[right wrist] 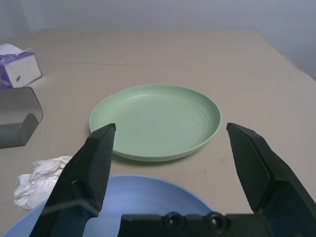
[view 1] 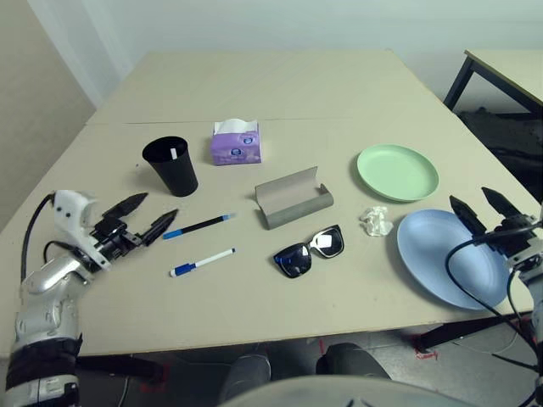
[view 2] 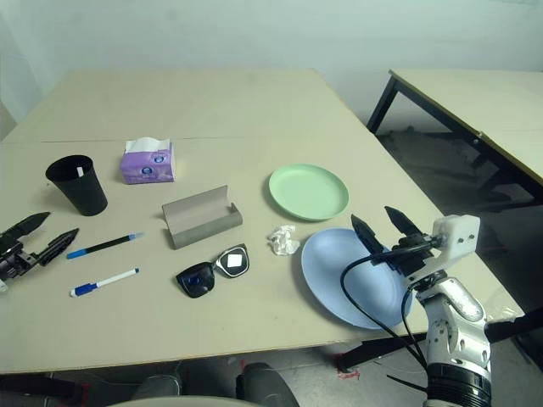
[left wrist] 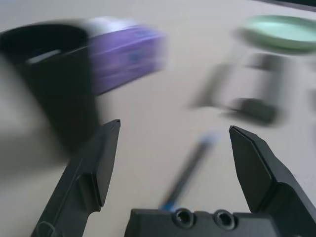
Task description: Organize and tidy the items on the table.
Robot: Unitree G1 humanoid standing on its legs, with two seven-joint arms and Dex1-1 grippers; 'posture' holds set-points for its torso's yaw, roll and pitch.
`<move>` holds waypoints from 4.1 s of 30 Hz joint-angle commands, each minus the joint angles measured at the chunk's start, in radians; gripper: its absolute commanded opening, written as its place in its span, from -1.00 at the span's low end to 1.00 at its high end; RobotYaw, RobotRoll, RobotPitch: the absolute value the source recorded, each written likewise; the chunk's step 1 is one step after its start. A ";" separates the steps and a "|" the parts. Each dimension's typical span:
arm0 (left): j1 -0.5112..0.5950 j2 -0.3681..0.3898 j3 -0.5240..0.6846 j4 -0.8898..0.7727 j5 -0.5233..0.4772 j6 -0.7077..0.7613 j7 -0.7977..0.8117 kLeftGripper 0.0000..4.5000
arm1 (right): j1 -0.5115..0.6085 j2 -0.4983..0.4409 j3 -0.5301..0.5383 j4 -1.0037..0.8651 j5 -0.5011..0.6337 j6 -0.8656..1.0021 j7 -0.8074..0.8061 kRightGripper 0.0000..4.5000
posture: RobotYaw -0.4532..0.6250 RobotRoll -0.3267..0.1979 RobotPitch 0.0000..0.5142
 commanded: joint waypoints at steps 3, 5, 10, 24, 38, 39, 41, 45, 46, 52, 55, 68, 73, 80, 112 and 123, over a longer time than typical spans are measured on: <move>-0.042 0.041 -0.111 -0.005 0.017 -0.023 -0.207 0.98 | 0.023 -0.006 -0.013 -0.035 -0.001 0.013 -0.028 1.00 | -0.39 0.25 -1.00; -0.068 0.041 -0.135 0.007 0.025 -0.031 -0.248 0.98 | 0.043 -0.015 -0.017 -0.062 -0.001 0.033 -0.043 1.00 | -0.42 0.25 -1.00; -0.112 0.023 -0.163 0.040 0.047 -0.051 -0.264 0.98 | 0.125 -0.085 0.007 -0.225 -0.012 0.207 -0.086 1.00 | -0.47 0.25 -1.00; -0.076 0.008 -0.179 0.035 0.074 -0.144 -0.263 0.98 | 0.170 -0.361 0.015 -0.309 -0.134 0.655 -0.176 1.00 | -0.47 0.25 -1.00; -0.057 0.013 -0.192 -0.002 0.084 -0.155 -0.246 0.98 | 0.167 -0.387 0.102 -0.380 -0.091 0.971 -0.102 1.00 | -0.44 0.25 -1.00; -0.056 0.013 -0.194 -0.004 0.084 -0.157 -0.246 0.98 | 0.164 -0.389 0.107 -0.383 -0.091 0.992 -0.104 1.00 | -0.44 0.25 -1.00; -0.055 0.014 -0.196 -0.006 0.084 -0.160 -0.245 0.98 | 0.157 -0.389 0.113 -0.388 -0.097 1.022 -0.112 1.00 | -0.44 0.25 -1.00; -0.053 0.013 -0.199 -0.005 0.087 -0.169 -0.241 0.98 | 0.139 -0.395 0.122 -0.384 -0.110 1.067 -0.129 1.00 | -0.44 0.25 -0.99; -0.052 0.013 -0.199 -0.006 0.087 -0.170 -0.240 0.98 | 0.138 -0.397 0.123 -0.383 -0.111 1.075 -0.129 1.00 | -0.44 0.25 -0.99; -0.050 0.012 -0.201 -0.013 0.088 -0.172 -0.233 1.00 | 0.122 -0.398 0.128 -0.402 -0.092 1.103 -0.115 0.22 | -0.44 0.25 -0.99; -0.051 0.013 -0.202 -0.018 0.088 -0.167 -0.230 1.00 | 0.116 -0.399 0.127 -0.407 -0.091 1.108 -0.114 -0.30 | -0.44 0.25 -0.99; -0.068 0.012 -0.202 -0.018 0.092 -0.154 -0.232 1.00 | 0.084 -0.444 0.073 -0.386 -0.079 1.126 -0.077 -0.99 | -0.45 0.25 -1.00; -0.076 0.012 -0.204 -0.014 0.095 -0.158 -0.234 1.00 | 0.042 -0.477 0.062 -0.356 -0.062 1.149 -0.053 -0.99 | -0.45 0.25 -1.00; -0.084 0.014 -0.199 -0.018 0.087 -0.139 -0.231 1.00 | -0.043 -0.503 0.052 -0.328 -0.012 1.205 -0.020 -0.99 | -0.45 0.25 -1.00; -0.057 0.004 -0.120 -0.117 0.018 0.007 -0.090 1.00 | -0.803 -0.075 -0.019 0.149 -0.113 1.198 -0.623 -0.99 | -0.37 0.25 -1.00; -0.052 -0.001 -0.118 -0.094 0.027 0.026 -0.044 1.00 | -0.819 -0.034 -0.013 0.204 -0.117 1.175 -0.661 -0.99 | -0.35 0.25 -1.00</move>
